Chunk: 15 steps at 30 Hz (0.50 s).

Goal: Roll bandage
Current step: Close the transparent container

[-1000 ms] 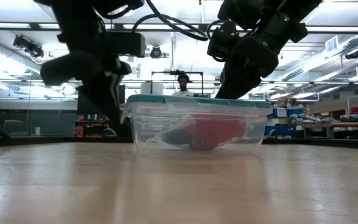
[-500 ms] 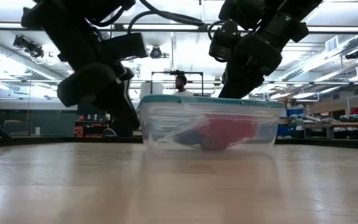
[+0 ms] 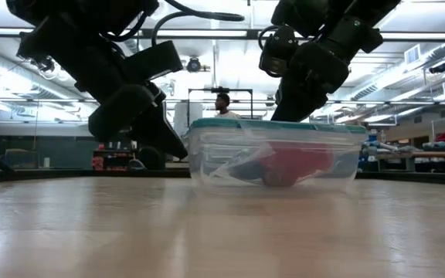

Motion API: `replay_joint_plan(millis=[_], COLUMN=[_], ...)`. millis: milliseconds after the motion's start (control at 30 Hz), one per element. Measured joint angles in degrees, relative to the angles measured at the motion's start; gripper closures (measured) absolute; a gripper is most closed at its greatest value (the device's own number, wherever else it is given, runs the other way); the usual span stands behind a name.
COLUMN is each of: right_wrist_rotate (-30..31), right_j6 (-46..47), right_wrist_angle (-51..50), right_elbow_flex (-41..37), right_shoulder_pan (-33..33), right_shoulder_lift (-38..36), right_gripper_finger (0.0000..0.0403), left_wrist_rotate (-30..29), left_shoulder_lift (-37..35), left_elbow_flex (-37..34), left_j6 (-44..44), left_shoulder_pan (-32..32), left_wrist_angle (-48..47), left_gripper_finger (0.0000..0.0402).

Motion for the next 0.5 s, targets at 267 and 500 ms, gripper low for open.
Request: replay_joint_plan(millis=[267, 500], right_wrist_rotate=[-0.6, -0.6], right_j6=[0.4, 0.5], right_wrist_angle=[0.7, 1.1], right_elbow_flex=[0.0, 0.0], right_shoulder_pan=[0.1, 0.1], right_shoulder_lift=[0.1, 0.1], right_gripper_finger=[0.0403, 0.0403], left_wrist_rotate=[2.4, 4.1], left_shoulder_lift=[-0.7, -0.8], left_elbow_flex=[6.4, 19.2], left_j6=[-1.5, 0.5], left_shoulder_pan=[-1.9, -2.2], left_wrist_angle=[-13.9, -32.9], left_gripper_finger=[0.0401, 0.0401])
